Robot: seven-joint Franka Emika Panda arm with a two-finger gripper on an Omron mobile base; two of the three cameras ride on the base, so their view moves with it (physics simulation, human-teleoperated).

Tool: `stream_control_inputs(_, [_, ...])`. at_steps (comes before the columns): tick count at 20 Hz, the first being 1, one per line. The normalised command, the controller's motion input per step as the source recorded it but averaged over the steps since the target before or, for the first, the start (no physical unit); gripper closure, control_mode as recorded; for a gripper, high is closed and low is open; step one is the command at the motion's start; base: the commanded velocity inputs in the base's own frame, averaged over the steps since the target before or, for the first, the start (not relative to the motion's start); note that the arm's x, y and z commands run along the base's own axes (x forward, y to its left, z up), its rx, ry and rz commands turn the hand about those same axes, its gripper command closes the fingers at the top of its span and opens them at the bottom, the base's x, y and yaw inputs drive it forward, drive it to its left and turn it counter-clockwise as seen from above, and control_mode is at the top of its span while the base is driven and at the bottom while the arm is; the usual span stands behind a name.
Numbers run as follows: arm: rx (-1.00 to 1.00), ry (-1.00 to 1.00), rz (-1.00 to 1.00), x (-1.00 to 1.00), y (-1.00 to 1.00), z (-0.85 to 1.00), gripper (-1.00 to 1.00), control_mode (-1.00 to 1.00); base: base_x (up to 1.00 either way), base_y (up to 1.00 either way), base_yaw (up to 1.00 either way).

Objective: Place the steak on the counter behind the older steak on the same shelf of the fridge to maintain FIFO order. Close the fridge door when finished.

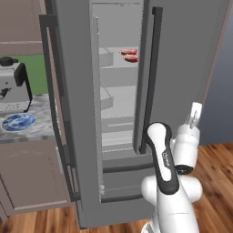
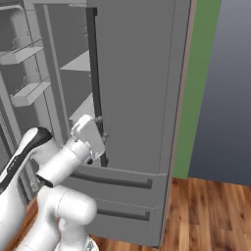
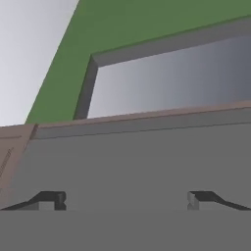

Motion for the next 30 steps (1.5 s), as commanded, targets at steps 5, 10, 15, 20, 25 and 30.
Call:
stream_control_inputs(5, [-0.18, 0.0, 0.03, -1.0, 0.58, 0.48, -1.0, -1.0, 0.0, 0.0, 0.0])
stream_control_inputs(10, [-0.22, 0.0, 0.08, -0.99, 0.62, 0.74, -1.0, -1.0, 0.0, 0.0, 0.0])
stream_control_inputs(15, [-0.29, -0.03, 0.08, -0.81, 0.37, 1.0, -1.0, -1.0, 0.0, 0.0, 0.0])
stream_control_inputs(20, [-0.35, -0.12, 0.02, -0.89, 0.03, 0.76, -1.0, -1.0, 0.0, 0.0, 0.0])
stream_control_inputs(25, [-0.39, 0.07, 0.0, -0.22, 0.56, 0.07, -1.0, -1.0, 0.0, 0.0, 0.0])
stream_control_inputs(30, [-0.25, 0.1, 0.0, 0.0, 0.9, 0.0, -1.0, -1.0, 0.0, 0.0, 0.0])
